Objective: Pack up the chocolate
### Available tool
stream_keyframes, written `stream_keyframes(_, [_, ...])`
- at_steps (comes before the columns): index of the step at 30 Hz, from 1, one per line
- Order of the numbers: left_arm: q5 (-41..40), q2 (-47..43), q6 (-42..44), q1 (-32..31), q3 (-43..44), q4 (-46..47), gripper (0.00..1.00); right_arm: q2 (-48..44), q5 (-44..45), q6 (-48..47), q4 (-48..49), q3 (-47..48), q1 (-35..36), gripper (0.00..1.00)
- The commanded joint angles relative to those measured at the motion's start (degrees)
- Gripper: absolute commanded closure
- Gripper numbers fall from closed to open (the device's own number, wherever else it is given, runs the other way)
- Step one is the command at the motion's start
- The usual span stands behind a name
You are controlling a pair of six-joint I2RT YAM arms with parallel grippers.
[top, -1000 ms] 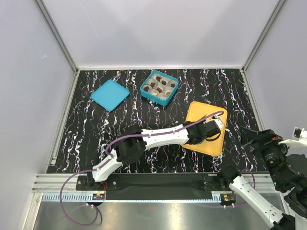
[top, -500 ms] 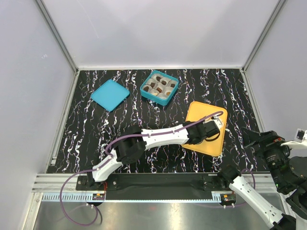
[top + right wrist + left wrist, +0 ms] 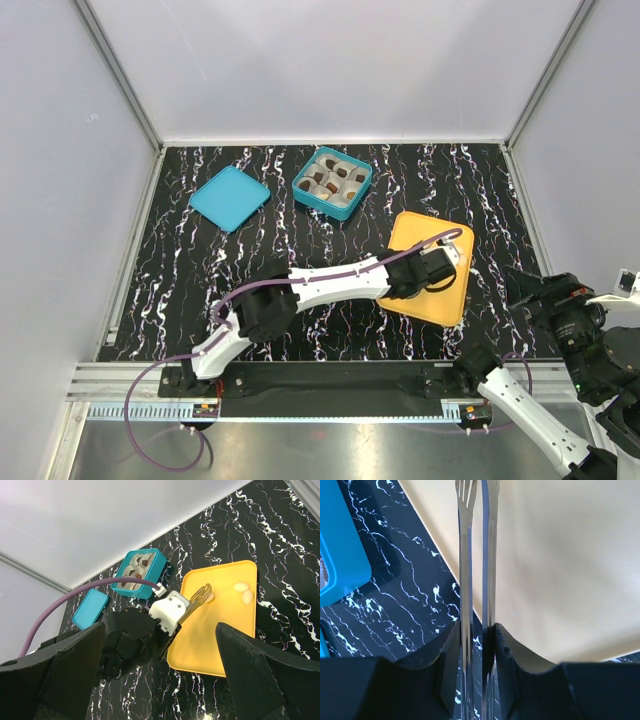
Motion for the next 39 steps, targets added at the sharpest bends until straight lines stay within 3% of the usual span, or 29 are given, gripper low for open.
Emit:
stream_keyframes(1, [-2.9,-5.2,0.2,0.3,1.4,0.4,0.66,0.3,0.8,0.2,1.3,1.2,0.3,0.00])
stream_keyframes(21, [-6.9,-9.1,1.5,2.4,-0.3,-0.7,0.65,0.3,0.8,0.1,1.7,0.7,0.2,0.00])
stream_keyframes(39, [-8.9,-23.3,5.5,20.6,-13.3,1.6,0.65,0.9,0.6,-0.3,2.4,0.0,0.3,0.00])
